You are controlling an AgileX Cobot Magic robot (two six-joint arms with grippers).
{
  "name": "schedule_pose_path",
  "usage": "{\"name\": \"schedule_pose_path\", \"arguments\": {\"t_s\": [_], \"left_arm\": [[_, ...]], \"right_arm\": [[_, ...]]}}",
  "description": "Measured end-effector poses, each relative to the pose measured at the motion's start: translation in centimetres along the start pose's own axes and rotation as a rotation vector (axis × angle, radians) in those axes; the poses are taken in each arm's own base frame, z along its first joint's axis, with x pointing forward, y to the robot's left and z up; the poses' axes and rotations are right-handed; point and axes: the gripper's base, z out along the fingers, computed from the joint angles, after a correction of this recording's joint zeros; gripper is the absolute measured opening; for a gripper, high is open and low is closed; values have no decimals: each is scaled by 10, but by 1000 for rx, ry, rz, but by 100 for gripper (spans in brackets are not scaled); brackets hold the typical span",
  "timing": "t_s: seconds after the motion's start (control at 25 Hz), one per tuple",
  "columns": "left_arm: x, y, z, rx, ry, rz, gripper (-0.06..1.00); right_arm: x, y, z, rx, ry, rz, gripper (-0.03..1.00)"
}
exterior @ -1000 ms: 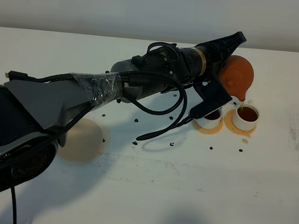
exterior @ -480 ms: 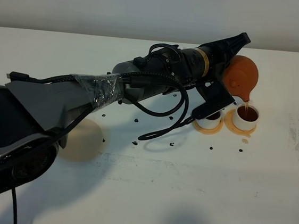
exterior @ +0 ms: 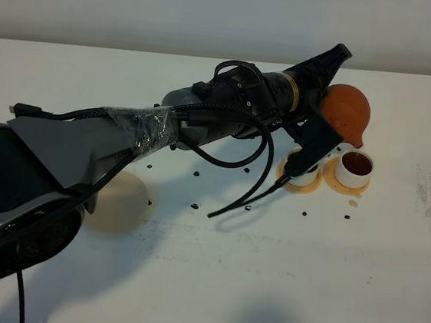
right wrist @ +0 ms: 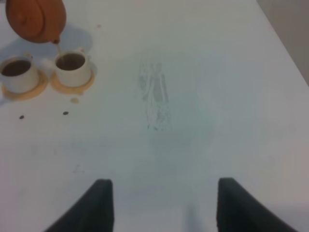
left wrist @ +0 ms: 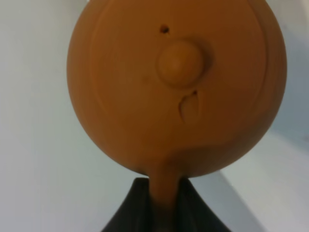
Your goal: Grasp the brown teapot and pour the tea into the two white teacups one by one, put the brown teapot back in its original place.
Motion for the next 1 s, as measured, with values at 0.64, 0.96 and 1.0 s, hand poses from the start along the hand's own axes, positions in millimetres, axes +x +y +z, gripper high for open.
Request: {"name": "schedule_pose_path", "arguments": {"t_s": [0.64,0.96,1.0], "left_arm": [[15,26,-51,174,13,-552,8],[6,40,-103,299,-63,-869,8],[3,36,-109,318,-72,-884,8]], "right_arm": [[0,0,0,0,0,0,46],[0,0,0,0,0,0,46],[0,0,0,0,0,0,46]]}}
